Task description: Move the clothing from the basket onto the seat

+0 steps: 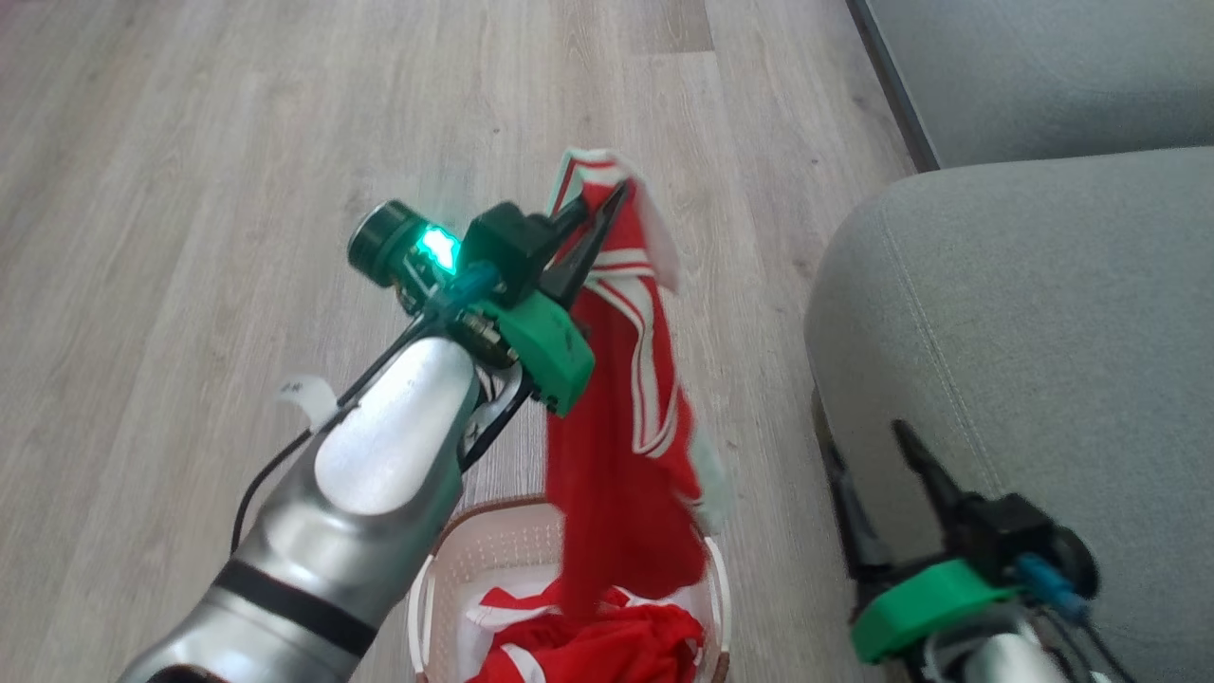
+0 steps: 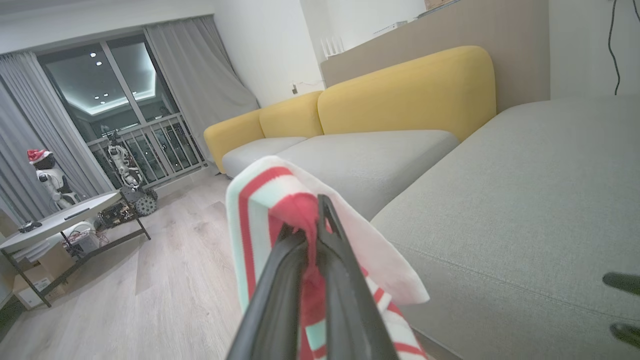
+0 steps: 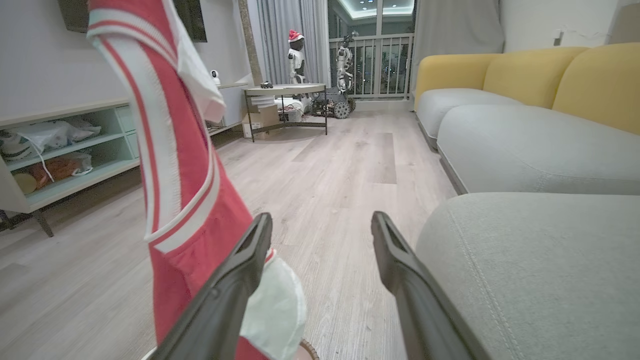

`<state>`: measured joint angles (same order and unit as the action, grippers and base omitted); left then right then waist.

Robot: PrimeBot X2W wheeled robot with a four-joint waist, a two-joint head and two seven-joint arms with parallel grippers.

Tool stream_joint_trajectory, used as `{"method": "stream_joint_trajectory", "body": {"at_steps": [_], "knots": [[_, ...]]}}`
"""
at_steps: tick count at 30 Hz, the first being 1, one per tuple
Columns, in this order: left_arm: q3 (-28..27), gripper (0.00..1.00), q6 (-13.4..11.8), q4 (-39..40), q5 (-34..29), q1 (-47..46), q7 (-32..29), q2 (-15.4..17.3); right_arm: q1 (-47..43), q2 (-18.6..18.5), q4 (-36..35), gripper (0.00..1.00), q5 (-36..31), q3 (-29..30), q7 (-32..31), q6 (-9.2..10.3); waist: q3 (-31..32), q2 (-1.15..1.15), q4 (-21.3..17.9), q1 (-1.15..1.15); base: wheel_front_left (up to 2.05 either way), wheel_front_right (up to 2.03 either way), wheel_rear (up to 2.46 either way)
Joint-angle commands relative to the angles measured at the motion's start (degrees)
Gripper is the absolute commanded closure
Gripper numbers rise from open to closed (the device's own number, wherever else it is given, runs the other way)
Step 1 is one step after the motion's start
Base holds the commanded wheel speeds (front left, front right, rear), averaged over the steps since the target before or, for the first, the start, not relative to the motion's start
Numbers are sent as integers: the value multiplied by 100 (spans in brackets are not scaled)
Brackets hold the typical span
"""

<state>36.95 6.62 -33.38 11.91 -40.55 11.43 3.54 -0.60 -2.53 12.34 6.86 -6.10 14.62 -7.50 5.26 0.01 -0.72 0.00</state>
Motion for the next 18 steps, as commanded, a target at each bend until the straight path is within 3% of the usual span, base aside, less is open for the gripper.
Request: {"method": "stream_joint_trajectory", "body": {"at_steps": [1,11,18], "knots": [[-131,100,27,222,96,-511,-37,72,367,-34,-136,0,29,-301,38,1,33,-1,23,0,0,0,0],[146,100,41,185,351,-913,-156,-38,1336,-34,657,0,64,-1428,38,1,115,-1,136,0,0,0,0],[491,100,-59,249,655,-1121,-208,-64,2102,-34,1736,0,330,-1945,38,1,133,-1,309,0,0,0,0]]}}
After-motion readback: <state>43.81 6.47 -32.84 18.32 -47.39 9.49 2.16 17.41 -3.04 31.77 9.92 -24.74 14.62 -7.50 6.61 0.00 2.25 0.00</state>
